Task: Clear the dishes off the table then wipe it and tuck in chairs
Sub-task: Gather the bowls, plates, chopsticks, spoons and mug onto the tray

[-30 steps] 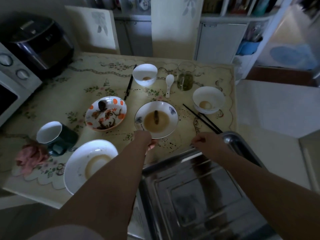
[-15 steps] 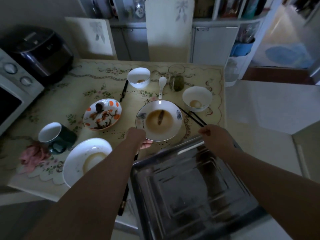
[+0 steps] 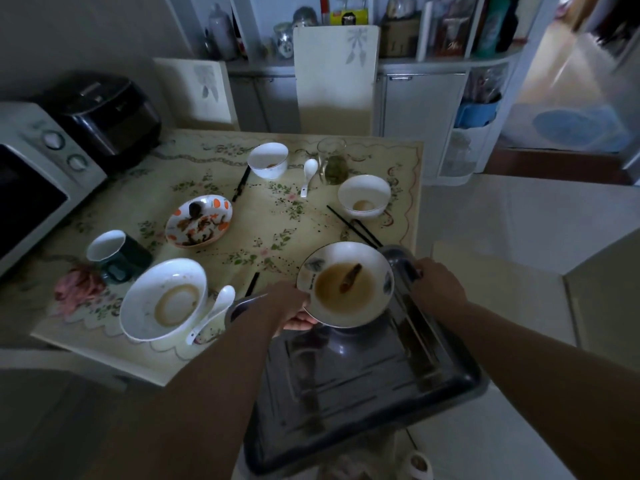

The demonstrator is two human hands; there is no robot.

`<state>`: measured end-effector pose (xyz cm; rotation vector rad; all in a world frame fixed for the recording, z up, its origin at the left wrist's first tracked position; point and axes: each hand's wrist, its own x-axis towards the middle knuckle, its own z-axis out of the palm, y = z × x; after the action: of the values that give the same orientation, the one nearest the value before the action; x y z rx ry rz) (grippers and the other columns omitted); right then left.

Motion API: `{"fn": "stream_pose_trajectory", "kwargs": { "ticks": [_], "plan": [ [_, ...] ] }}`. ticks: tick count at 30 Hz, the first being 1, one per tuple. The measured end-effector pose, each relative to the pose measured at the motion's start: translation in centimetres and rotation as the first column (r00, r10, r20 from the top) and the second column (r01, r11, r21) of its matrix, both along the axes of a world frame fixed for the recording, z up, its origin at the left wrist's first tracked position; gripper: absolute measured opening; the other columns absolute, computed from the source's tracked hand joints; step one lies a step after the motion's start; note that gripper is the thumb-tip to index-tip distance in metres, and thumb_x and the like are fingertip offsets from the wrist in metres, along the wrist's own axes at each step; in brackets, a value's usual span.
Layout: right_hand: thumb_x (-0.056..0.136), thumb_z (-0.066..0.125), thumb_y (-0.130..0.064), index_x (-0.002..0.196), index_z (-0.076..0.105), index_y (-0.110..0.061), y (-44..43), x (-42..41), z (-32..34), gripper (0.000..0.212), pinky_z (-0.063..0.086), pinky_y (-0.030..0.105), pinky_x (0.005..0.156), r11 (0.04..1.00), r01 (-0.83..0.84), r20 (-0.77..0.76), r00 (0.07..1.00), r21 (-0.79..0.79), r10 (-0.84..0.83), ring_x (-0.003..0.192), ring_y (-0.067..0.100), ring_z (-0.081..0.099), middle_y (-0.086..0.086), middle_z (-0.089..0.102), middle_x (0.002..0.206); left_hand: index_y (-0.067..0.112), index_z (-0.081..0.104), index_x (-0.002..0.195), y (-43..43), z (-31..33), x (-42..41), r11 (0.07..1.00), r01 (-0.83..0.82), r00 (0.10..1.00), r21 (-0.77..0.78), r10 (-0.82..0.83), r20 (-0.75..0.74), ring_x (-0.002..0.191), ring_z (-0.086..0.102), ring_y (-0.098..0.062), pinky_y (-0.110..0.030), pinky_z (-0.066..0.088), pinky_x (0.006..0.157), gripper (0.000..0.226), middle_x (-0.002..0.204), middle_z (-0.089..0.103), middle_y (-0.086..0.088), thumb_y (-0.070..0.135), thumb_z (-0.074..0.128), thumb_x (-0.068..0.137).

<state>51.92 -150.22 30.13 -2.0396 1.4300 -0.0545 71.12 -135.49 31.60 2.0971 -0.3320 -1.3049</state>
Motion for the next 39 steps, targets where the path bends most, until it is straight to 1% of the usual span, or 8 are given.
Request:
{"fn": "stream_pose_trajectory", "kwargs": {
  "ticks": [5, 13, 18, 21, 29, 34, 36, 39],
  "plan": [
    [0.091, 0.047, -0.013, 0.126, 0.05, -0.004, 0.2, -1.4, 0.4, 0.036, 0.043, 0.038, 0.09, 0.998, -0.037, -0.011, 0.999, 0.058, 0.038, 0.114, 0.034, 0.053, 0.017, 0.054, 0.126, 0.017, 0.057, 0.093, 0.2, -0.5, -2.5, 1.0, 0.006, 1.0, 0.013, -0.006, 0.002, 0.071, 0.062, -0.019, -0.03, 0.055, 0.067, 0.023, 0.081, 0.066, -0.01, 0.001, 0.039, 0.095],
    [0.088, 0.048, -0.008, 0.13, 0.05, -0.009, 0.0, -2.2, 0.1, 0.042, 0.043, 0.036, 0.093, 0.995, -0.048, 0.004, 0.999, 0.086, 0.048, 0.119, 0.032, 0.052, 0.015, 0.052, 0.132, 0.021, 0.048, 0.074, -0.4, -1.3, -5.2, 0.998, -0.052, 0.998, 0.023, 0.051, 0.037, 0.061, 0.059, -0.019, -0.032, 0.054, 0.068, 0.033, 0.06, 0.065, -0.006, -0.002, 0.037, 0.096],
    [0.089, 0.046, -0.007, 0.131, 0.052, -0.012, -0.2, -2.9, -0.3, 0.043, 0.041, 0.033, 0.096, 0.996, -0.063, 0.02, 0.998, 0.064, 0.061, 0.121, 0.03, 0.05, 0.013, 0.05, 0.134, 0.018, 0.056, 0.086, -0.8, -2.0, -5.6, 0.998, -0.054, 0.996, 0.039, 0.051, 0.072, 0.057, 0.062, -0.016, -0.03, 0.055, 0.067, 0.026, 0.051, 0.065, -0.001, 0.002, 0.037, 0.095],
    [0.088, 0.047, -0.007, 0.127, 0.057, -0.016, -0.3, -3.1, -0.3, 0.041, 0.038, 0.031, 0.101, 0.996, -0.08, 0.035, 0.996, 0.031, 0.079, 0.124, 0.027, 0.048, 0.009, 0.05, 0.136, 0.019, 0.057, 0.091, -0.8, -2.1, -5.8, 0.998, -0.043, 0.997, 0.047, 0.039, 0.074, 0.059, 0.063, -0.017, -0.031, 0.056, 0.068, 0.026, 0.065, 0.067, -0.006, 0.002, 0.038, 0.095],
    [0.087, 0.05, -0.007, 0.112, 0.066, -0.023, -0.3, -1.4, -0.3, 0.034, 0.042, 0.026, 0.089, 0.993, -0.116, 0.079, 0.99, 0.013, 0.115, 0.112, 0.02, 0.055, 0.002, 0.058, 0.125, 0.006, 0.062, 0.101, -0.2, -3.4, -5.0, 0.994, -0.086, 0.995, 0.075, 0.081, 0.058, 0.059, 0.068, -0.021, -0.031, 0.06, 0.055, 0.011, 0.075, 0.069, -0.013, 0.007, 0.053, 0.096],
    [0.092, 0.047, -0.004, 0.11, 0.066, -0.015, 0.5, 1.7, 0.1, 0.028, 0.037, 0.009, 0.068, 0.967, -0.256, 0.145, 0.957, 0.008, 0.253, 0.082, 0.005, 0.054, 0.0, 0.062, 0.118, 0.004, 0.06, 0.081, 0.3, -1.7, -2.7, 0.988, -0.137, 0.988, 0.068, 0.131, 0.085, 0.059, 0.063, -0.021, -0.031, 0.058, 0.058, 0.015, 0.071, 0.066, -0.012, 0.006, 0.053, 0.094],
    [0.094, 0.045, -0.005, 0.113, 0.066, -0.015, 1.1, 3.7, 0.4, 0.03, 0.039, 0.013, 0.077, 0.944, -0.329, 0.125, 0.936, -0.012, 0.328, 0.096, 0.01, 0.058, -0.004, 0.062, 0.119, 0.004, 0.057, 0.076, 0.6, -0.7, -0.2, 0.982, -0.184, 0.975, 0.048, 0.177, 0.136, 0.061, 0.062, -0.022, -0.037, 0.058, 0.069, 0.02, 0.07, 0.064, -0.011, 0.007, 0.051, 0.096],
    [0.094, 0.048, -0.008, 0.119, 0.063, -0.014, 2.1, 7.3, 0.8, 0.029, 0.043, 0.023, 0.094, 0.91, -0.414, 0.073, 0.908, -0.003, 0.413, 0.111, 0.016, 0.057, 0.001, 0.062, 0.125, 0.007, 0.052, 0.072, 1.2, 1.0, 4.7, 0.947, -0.314, 0.935, -0.068, 0.321, 0.15, 0.058, 0.057, -0.018, -0.03, 0.051, 0.058, 0.024, 0.07, 0.059, -0.008, 0.004, 0.048, 0.096]
  ]
}}
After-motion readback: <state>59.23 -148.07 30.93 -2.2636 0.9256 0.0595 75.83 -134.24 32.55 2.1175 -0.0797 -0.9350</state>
